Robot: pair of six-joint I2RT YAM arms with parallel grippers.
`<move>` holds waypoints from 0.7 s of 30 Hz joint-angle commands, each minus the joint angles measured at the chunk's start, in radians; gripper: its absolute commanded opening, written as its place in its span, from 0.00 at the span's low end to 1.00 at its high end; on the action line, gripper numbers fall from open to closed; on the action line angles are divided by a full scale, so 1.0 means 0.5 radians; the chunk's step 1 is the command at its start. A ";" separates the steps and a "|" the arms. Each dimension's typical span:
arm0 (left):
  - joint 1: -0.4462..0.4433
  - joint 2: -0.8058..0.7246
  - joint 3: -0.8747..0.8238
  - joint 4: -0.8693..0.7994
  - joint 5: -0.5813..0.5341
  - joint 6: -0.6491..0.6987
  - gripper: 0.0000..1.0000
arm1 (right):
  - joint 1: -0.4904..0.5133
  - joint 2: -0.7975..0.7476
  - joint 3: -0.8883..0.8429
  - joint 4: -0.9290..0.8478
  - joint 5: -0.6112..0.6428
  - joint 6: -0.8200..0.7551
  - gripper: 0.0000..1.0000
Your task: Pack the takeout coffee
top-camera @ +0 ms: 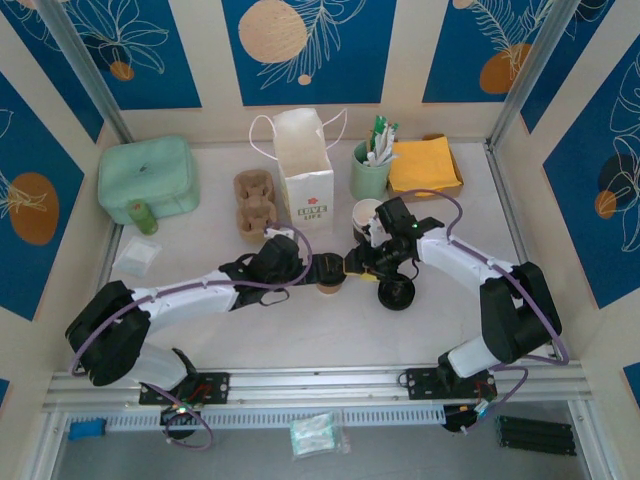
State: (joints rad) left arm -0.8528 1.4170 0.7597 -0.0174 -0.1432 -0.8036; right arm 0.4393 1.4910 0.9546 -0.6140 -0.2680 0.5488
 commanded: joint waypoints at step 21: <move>0.177 -0.200 0.002 -0.237 0.178 0.006 0.99 | 0.007 0.070 0.079 -0.134 0.088 -0.054 0.52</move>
State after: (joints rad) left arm -0.7826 1.3396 0.7952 -0.1211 -0.0708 -0.7860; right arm 0.4393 1.5116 1.0058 -0.6731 -0.2157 0.5339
